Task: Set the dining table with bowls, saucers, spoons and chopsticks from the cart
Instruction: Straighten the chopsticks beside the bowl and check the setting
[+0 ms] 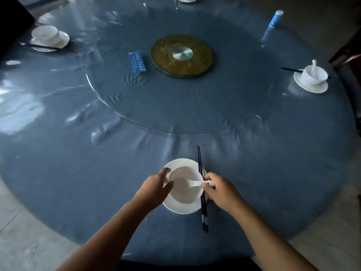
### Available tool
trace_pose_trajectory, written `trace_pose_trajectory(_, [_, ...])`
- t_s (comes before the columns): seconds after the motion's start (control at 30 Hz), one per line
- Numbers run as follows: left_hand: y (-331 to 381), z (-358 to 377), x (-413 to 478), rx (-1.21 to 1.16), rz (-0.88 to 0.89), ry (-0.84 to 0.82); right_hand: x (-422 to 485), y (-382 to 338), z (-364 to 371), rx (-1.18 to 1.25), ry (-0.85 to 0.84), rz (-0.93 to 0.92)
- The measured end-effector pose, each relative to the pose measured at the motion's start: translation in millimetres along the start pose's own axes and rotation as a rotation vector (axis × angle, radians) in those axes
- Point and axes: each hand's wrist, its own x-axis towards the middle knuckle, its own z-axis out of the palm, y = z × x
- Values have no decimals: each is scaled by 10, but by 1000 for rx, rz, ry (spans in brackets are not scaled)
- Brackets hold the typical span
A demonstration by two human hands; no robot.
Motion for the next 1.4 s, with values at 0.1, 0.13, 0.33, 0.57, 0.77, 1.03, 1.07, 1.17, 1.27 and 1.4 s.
trace_pose_trajectory(0.1, [-21, 96, 20, -141, -37, 6, 7, 14, 24, 48, 3, -22])
trace_pose_trajectory(0.13, [-24, 120, 23, -166, -51, 17, 19, 13, 23, 58, 5, -20])
trace_pose_trajectory(0.33, [-18, 155, -3, -399, -94, -6, 70, 6, 30, 129, -1, 13])
trace_pose_trajectory(0.57, [-46, 148, -32, -523, -129, 7, 38, 10, 54, 275, -55, 40])
trace_pose_trajectory(0.77, [6, 261, -439, -474, -156, 219, 75, 148, -157, 393, -18, 98])
trace_pose_trajectory(1.03, [68, 698, -843, -830, -308, -306, 511, 313, -233, 498, 66, 259])
trace_pose_trajectory(1.07, [83, 688, -814, -917, -355, -302, 578, 298, -235, 481, 53, 260])
trace_pose_trajectory(1.17, [97, 586, -742, -1140, -475, -385, 767, 202, -198, 421, -3, 238])
trace_pose_trajectory(1.27, [139, 559, -741, -1203, -555, -539, 911, 150, -150, 377, -16, 257])
trace_pose_trajectory(1.4, [207, 642, -733, -1283, -594, -657, 1037, 95, -145, 370, -36, 255])
